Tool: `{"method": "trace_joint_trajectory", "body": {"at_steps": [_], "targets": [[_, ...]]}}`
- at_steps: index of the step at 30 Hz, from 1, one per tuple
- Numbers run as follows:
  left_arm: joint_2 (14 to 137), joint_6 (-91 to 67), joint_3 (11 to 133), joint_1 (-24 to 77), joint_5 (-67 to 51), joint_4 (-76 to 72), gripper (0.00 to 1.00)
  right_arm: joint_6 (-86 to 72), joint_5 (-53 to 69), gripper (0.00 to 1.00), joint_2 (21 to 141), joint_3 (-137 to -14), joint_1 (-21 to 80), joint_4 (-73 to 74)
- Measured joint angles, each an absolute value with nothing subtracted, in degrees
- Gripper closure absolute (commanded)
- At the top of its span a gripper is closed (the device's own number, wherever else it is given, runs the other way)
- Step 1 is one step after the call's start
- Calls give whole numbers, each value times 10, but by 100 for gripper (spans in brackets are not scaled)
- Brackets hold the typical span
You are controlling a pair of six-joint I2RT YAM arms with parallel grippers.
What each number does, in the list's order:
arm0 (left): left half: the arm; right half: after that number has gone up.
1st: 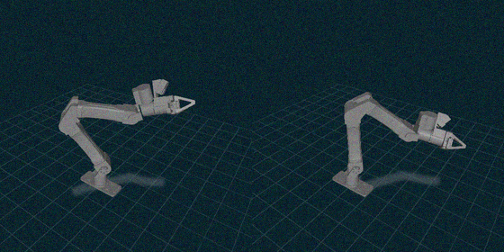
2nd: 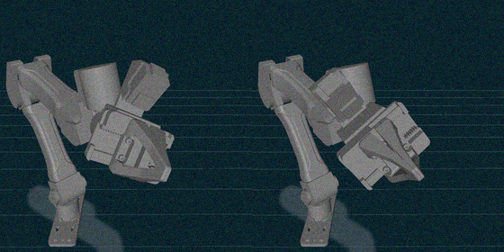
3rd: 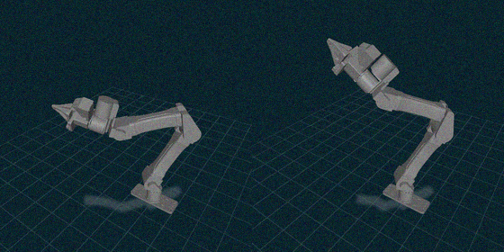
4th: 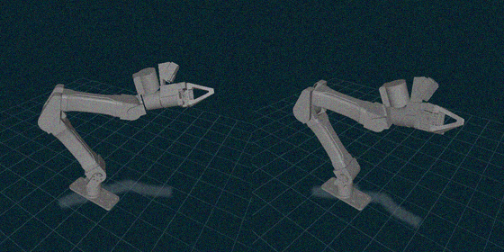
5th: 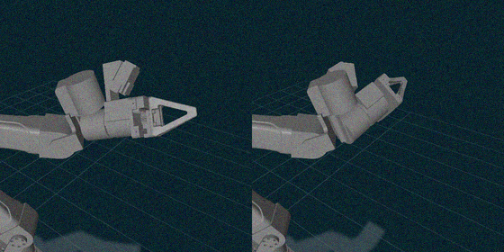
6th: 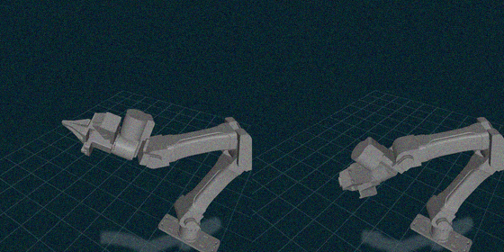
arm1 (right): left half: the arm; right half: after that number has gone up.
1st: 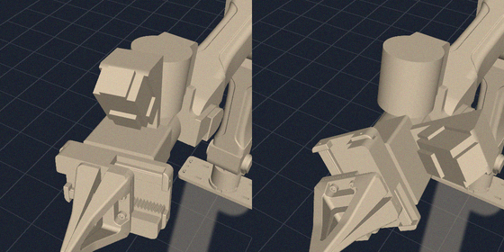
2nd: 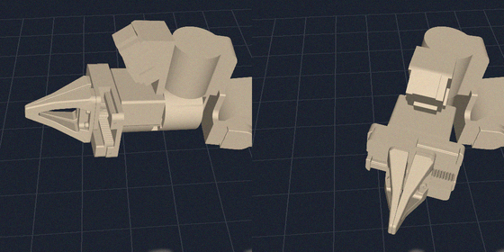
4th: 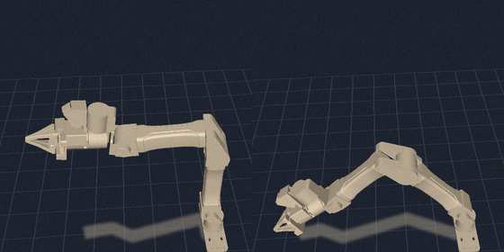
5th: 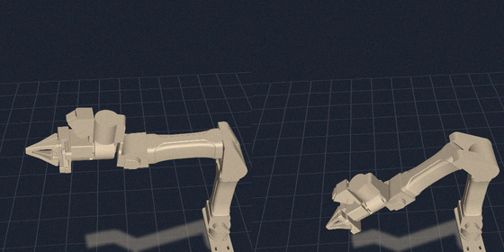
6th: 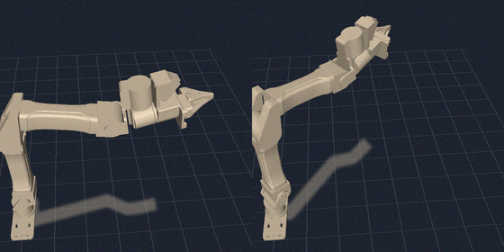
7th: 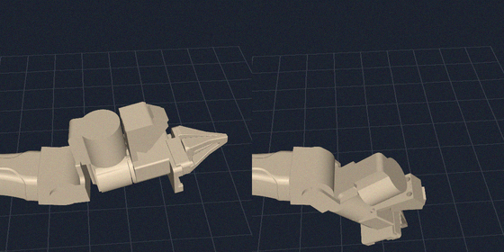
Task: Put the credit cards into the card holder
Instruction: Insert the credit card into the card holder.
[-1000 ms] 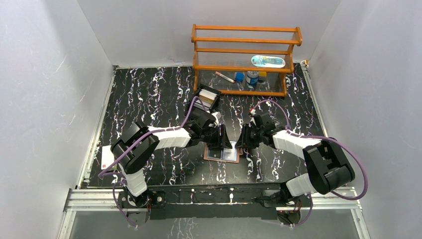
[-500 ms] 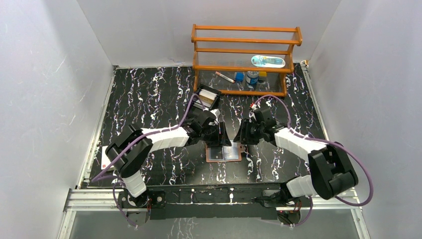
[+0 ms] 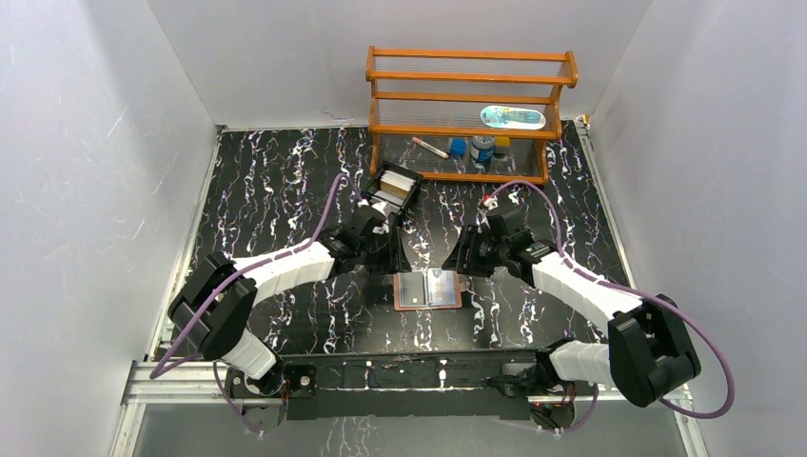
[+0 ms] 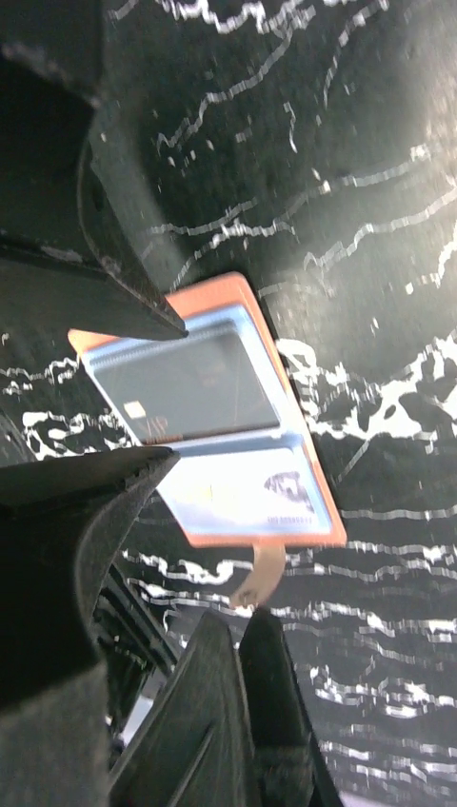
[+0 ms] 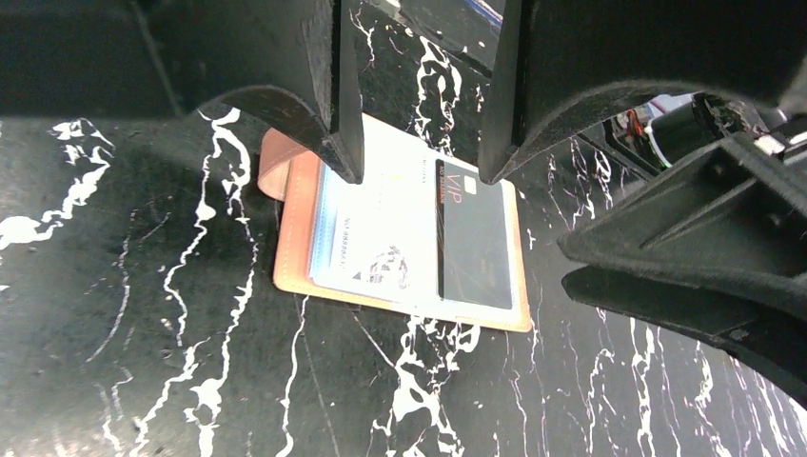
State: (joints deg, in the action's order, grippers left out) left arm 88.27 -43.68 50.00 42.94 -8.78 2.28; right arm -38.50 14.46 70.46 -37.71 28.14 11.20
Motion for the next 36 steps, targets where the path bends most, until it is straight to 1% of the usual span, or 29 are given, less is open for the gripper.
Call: {"method": "trace_joint_trajectory", "body": {"at_steps": [4,9,17,30,36], "targets": [[880,-424,483,421,-83,41,65,-396,140,41,713,-377,300,110],[880,-417,460,421,-80,45,66,-403,131,39,733,-373,312,102],[892,-416,446,421,-85,32,70,-403,121,37,766,-349,313,88],[907,-417,444,421,-98,17,72,-413,148,47,770,-328,313,35],[907,-418,443,421,-98,17,73,-419,163,49,770,-320,313,12]]}}
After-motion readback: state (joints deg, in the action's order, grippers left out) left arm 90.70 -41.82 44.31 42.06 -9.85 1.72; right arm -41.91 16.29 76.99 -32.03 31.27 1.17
